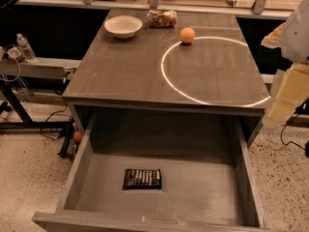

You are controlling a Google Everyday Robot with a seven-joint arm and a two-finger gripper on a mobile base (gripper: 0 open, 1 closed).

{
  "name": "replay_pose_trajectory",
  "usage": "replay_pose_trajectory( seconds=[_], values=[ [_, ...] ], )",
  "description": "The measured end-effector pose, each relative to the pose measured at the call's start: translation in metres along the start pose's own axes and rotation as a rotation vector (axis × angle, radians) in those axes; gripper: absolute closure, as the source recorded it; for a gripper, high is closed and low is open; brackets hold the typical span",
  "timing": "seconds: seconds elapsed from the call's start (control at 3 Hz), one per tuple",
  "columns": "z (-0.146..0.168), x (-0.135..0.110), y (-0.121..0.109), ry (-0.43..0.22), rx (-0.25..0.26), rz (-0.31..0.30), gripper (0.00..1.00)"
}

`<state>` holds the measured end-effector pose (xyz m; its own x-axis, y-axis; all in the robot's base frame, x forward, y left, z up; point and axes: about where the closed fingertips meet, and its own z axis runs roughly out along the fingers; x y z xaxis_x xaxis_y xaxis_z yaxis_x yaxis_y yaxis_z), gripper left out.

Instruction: Pick rxbar chocolate from top drawer and place on counter

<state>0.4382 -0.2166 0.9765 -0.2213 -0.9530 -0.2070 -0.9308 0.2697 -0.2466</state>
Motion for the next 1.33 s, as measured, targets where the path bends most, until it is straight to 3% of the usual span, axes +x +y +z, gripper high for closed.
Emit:
replay_pose_trajectory(
  seconds=[0.67,1.33],
  values=[
    [0.002,0.000,-0.001,-0.012,-0.003,0.008,0.00],
    [0.103,-0.003,0.059,-0.085,-0.205,-0.057,0.00]
  ],
)
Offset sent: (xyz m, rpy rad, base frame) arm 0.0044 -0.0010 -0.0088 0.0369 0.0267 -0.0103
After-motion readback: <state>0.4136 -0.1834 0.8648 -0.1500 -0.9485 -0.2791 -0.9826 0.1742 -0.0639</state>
